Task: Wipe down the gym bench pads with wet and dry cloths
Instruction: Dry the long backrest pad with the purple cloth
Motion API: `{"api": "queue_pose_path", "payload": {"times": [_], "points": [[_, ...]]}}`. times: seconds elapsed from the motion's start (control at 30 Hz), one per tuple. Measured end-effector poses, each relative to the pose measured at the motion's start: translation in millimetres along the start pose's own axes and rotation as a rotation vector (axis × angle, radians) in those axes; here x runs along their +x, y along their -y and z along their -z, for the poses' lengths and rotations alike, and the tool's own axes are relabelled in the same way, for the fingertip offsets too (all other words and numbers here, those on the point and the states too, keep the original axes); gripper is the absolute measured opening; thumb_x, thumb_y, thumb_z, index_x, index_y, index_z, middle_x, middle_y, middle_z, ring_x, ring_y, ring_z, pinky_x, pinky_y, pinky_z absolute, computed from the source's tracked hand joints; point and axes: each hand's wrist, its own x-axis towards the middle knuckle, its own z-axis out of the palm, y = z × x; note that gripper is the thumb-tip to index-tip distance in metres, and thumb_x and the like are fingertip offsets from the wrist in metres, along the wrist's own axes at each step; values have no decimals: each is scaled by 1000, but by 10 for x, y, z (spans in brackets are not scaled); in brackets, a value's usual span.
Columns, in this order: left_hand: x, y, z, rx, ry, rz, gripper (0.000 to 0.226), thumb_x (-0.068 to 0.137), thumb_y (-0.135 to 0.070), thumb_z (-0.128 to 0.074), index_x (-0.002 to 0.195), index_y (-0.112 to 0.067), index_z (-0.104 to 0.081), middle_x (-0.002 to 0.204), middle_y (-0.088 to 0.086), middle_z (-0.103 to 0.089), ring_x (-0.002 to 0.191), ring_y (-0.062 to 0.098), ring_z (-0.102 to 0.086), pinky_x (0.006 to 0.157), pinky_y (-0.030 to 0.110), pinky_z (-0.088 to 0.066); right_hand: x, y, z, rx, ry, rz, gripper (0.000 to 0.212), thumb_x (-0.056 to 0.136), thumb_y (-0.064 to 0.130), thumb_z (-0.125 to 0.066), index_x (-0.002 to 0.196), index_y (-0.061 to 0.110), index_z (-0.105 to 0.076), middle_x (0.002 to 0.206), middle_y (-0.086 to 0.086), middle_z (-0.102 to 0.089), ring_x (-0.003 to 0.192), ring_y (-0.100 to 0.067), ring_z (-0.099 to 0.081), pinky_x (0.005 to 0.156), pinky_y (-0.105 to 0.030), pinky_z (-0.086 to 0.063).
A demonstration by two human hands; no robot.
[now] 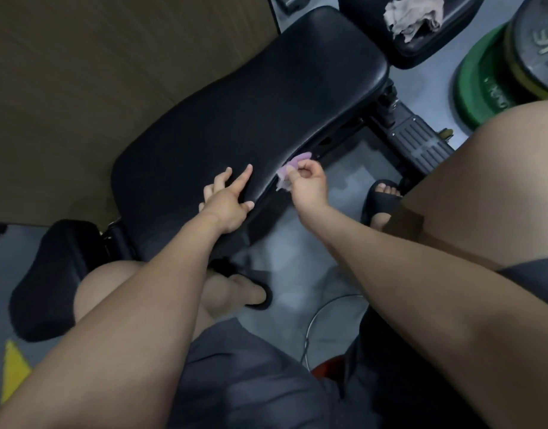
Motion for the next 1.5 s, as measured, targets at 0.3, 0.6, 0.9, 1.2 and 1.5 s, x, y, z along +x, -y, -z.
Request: {"api": "queue_pose_path", "payload": {"times": [0.3,0.6,0.9,1.2,1.5], "points": [[32,7,165,1,122,1,80,102,-11,-48,151,-62,-12,166,-16,4,149,23,-6,122,36,-10,4,131,23,15,6,-21,36,91,-15,-56,80,18,-48,74,-3,-57,54,-3,-57,56,-18,-48],[19,-31,168,26,104,8,82,100,-13,-51,151,-64,-11,166,-14,3,146,24,-11,121,35,-15,-399,-319,-33,-219,322,-140,38,89,-13,-61,76,19,-43,71,-4,-57,56,-10,-57,58,-20,-49],[38,-45,169,61,94,16,82,101,-15,-53,150,-64,-9,165,-13,2,144,22,-14,120,35,-16,-151,-127,13,-166,71,-5,33,90,-4,-65,101,21,-47,88,3,-55,71,-12,-57,68,-23,-51],[46,-72,168,80,102,35,84,101,-15,-52,150,-65,-6,164,-13,3,144,22,-13,119,36,-19,-548,-278,-139,-13,285,-250,36,79,-25,-46,91,9,-43,66,-17,-63,54,-28,-65,52,-31,-51],[57,-97,102,93,62,42,88,99,-8,-48,151,-64,-5,163,-13,3,143,19,-13,113,32,-27,316,543,239,127,-182,21,26,93,-14,-54,108,6,-47,81,0,-56,63,-5,-60,69,-25,-54]]}}
